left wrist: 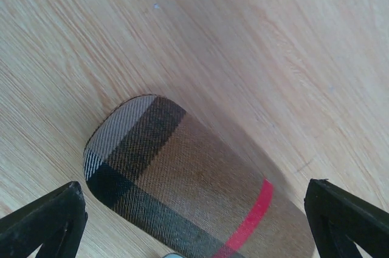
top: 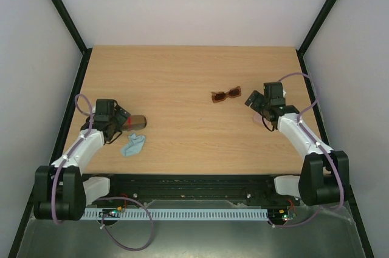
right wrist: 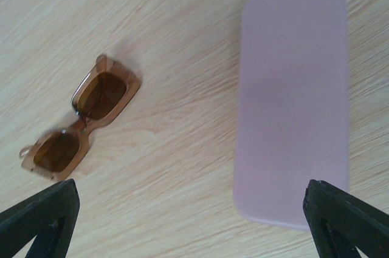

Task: Organize the sunglasses
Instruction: Move the sunglasses case at the center of the board.

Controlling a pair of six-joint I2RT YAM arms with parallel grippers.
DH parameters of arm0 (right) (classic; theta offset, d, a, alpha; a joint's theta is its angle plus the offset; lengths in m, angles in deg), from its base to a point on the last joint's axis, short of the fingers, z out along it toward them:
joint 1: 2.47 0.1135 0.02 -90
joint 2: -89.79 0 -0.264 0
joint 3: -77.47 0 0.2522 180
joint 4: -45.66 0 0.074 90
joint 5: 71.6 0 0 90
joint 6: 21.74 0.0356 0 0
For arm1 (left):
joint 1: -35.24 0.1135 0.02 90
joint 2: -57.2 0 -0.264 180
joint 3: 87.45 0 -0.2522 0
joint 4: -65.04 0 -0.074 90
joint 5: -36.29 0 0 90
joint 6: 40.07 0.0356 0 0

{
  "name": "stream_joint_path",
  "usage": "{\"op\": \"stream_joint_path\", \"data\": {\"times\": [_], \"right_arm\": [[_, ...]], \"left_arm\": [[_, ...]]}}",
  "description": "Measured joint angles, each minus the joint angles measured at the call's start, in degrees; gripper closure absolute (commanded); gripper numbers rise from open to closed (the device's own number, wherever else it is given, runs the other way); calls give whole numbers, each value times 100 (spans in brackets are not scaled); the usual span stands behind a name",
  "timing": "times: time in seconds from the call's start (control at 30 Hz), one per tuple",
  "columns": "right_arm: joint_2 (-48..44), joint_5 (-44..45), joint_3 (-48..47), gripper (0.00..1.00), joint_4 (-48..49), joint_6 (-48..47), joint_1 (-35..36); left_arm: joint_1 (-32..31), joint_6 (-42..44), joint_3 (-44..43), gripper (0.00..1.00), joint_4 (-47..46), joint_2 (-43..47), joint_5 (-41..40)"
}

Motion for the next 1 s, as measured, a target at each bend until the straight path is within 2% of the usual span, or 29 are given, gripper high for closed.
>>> {"op": "stream_joint_path", "data": {"times": [0.33, 0.5, 0.73, 0.83, 1.0], "right_arm": [[-160, -284, 166, 1, 2, 0, 269], [-166, -297, 166, 0, 2, 0, 334], [-210, -258, 166, 2, -2, 2, 485], [-240, -236, 166, 3, -2, 4, 597], [-227, -153, 164, 4, -4, -4, 1108]], "left_arm": [[328, 166, -457, 1, 214, -1202, 42], [328, 492, -866, 13, 286, -1725, 76], [291, 852, -1117, 23, 125, -2105, 605], [111, 935, -1266, 25, 50, -2306, 874], [-529, 951, -1451, 26, -269, -2623, 1408]]}}
